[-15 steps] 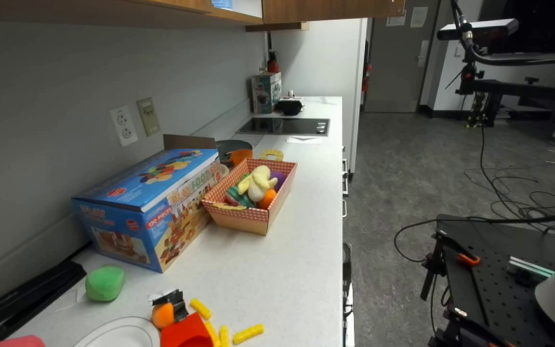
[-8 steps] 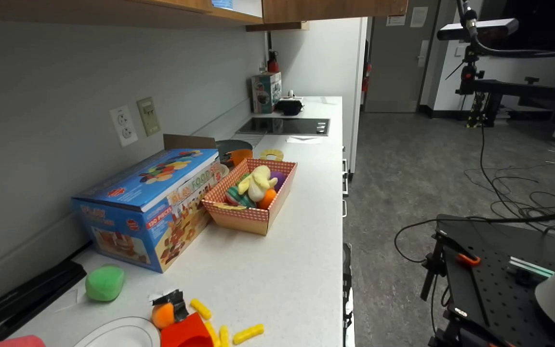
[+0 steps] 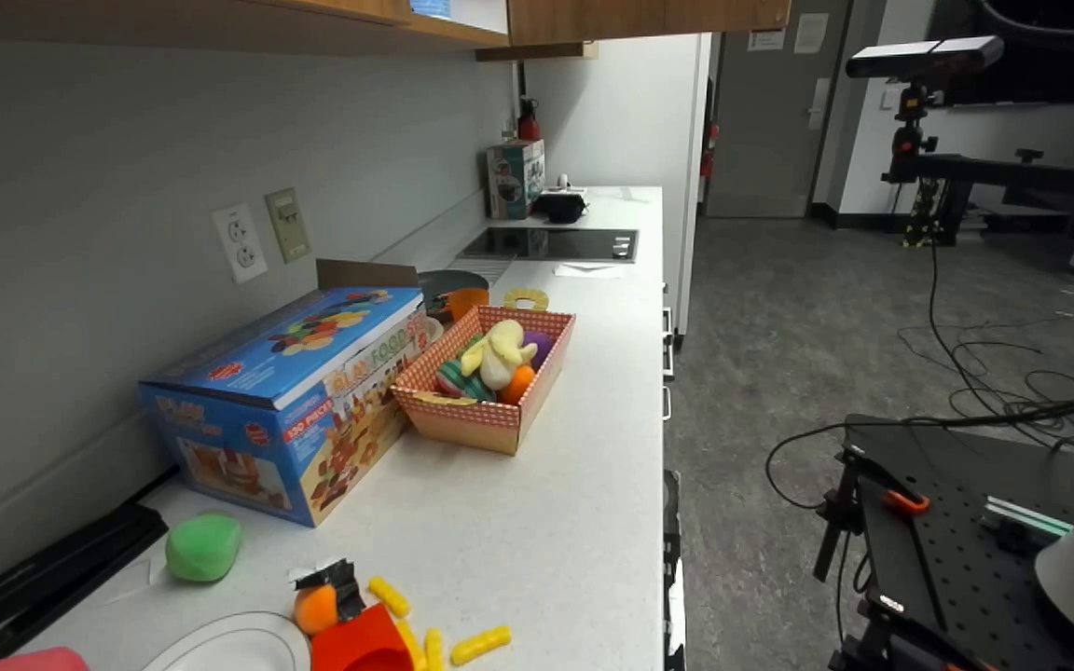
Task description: Open the top right cabinet door
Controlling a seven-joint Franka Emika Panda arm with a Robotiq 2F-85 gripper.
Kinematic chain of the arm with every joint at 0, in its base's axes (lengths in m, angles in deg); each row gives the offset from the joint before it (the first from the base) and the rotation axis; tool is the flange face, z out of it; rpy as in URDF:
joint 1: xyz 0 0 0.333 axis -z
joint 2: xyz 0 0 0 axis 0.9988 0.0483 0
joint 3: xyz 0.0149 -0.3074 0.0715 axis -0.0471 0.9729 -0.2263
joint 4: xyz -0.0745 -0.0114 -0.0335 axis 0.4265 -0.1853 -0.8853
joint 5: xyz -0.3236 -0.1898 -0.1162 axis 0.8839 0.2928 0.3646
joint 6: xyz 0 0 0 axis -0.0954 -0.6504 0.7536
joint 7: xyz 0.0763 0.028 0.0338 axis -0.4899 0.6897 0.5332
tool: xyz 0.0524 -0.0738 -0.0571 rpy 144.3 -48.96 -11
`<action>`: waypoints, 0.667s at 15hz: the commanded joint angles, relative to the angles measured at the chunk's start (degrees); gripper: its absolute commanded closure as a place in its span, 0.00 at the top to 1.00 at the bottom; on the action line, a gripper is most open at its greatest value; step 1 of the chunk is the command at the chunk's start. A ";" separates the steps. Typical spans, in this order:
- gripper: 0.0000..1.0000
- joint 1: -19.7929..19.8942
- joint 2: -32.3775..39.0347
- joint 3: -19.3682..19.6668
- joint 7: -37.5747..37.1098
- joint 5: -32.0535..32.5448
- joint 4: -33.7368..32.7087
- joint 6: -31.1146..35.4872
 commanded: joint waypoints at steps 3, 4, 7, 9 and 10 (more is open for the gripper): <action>1.00 -0.25 -7.36 1.52 8.92 -11.51 0.22 3.16; 1.00 -0.31 -8.27 2.18 9.82 -14.30 0.27 3.52; 1.00 -0.46 -10.41 4.79 13.28 -23.13 0.76 3.79; 1.00 0.00 -9.23 3.55 11.36 -20.32 -0.12 2.52; 1.00 0.01 -9.54 4.00 11.87 -21.21 -0.04 2.55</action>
